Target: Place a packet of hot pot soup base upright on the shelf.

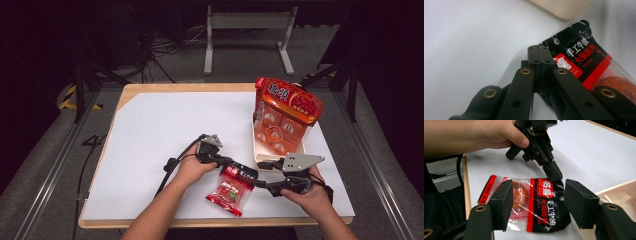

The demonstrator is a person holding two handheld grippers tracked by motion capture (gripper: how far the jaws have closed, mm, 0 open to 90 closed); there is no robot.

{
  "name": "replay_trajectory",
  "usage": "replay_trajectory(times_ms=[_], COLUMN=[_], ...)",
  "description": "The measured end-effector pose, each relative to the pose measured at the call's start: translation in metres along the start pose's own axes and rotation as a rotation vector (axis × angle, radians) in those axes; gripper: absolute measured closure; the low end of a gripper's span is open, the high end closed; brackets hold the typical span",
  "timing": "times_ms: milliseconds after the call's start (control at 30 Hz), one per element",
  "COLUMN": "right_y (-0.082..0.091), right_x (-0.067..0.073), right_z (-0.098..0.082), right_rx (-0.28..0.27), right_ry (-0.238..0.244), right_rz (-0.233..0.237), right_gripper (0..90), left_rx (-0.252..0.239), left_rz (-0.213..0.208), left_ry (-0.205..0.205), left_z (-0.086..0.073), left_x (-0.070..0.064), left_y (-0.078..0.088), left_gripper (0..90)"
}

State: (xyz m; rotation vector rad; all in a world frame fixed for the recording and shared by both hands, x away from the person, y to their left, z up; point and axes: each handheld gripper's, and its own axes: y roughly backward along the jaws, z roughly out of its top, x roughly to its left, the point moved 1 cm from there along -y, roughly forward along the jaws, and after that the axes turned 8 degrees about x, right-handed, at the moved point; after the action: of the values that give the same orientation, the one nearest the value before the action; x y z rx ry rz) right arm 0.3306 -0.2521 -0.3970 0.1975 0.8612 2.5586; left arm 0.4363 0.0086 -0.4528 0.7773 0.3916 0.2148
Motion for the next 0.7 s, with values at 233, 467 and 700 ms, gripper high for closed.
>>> replay_trajectory(times_ms=[233, 467, 700], right_y=[0.000, 0.004, 0.016], right_x=[0.000, 0.000, -0.003], right_z=[0.002, 0.006, 0.011], right_rx=[0.000, -0.021, -0.054], right_ry=[-0.012, -0.024, -0.043], right_rz=[-0.010, -0.022, -0.049], right_gripper=[40.4, 40.8, 45.1], left_rx=[-0.034, -0.090, -0.139], left_rz=[-0.005, -0.006, -0.003], left_ry=[-0.029, -0.059, -0.081], left_z=[0.005, 0.008, 0.012], left_x=[-0.009, -0.023, -0.033], left_y=[0.026, 0.048, 0.065], left_gripper=[90.0, 90.0, 90.0])
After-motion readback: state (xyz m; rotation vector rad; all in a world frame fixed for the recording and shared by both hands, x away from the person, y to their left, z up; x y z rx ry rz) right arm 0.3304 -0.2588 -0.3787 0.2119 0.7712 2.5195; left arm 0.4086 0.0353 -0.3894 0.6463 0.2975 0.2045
